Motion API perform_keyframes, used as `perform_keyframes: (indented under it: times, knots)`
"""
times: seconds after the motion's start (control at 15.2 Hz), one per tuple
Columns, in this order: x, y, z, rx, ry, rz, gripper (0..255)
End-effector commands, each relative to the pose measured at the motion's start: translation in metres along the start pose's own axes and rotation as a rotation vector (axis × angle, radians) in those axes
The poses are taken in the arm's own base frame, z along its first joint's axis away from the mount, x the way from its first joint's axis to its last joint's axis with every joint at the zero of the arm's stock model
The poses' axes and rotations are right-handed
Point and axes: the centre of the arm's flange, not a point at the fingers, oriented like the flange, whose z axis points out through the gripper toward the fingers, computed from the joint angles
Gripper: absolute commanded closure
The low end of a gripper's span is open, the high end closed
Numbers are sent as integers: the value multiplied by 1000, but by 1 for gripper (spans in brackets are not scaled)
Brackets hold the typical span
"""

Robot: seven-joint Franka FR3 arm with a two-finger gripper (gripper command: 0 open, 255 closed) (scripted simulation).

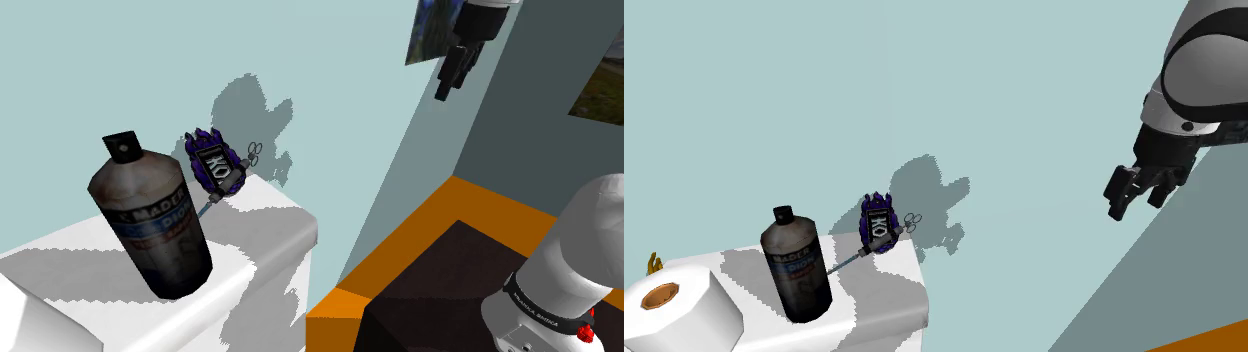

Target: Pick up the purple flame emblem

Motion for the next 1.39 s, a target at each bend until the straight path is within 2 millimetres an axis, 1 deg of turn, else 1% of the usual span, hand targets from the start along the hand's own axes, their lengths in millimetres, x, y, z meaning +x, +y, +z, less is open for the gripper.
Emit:
perform_keyframes:
  times: [0.0,0.66,1.32]
  knots:
    - [0,0,0,0,0,0,0]
    - [48,-108,24,13,139,27,0]
    - [102,-215,40,25,277,55,0]
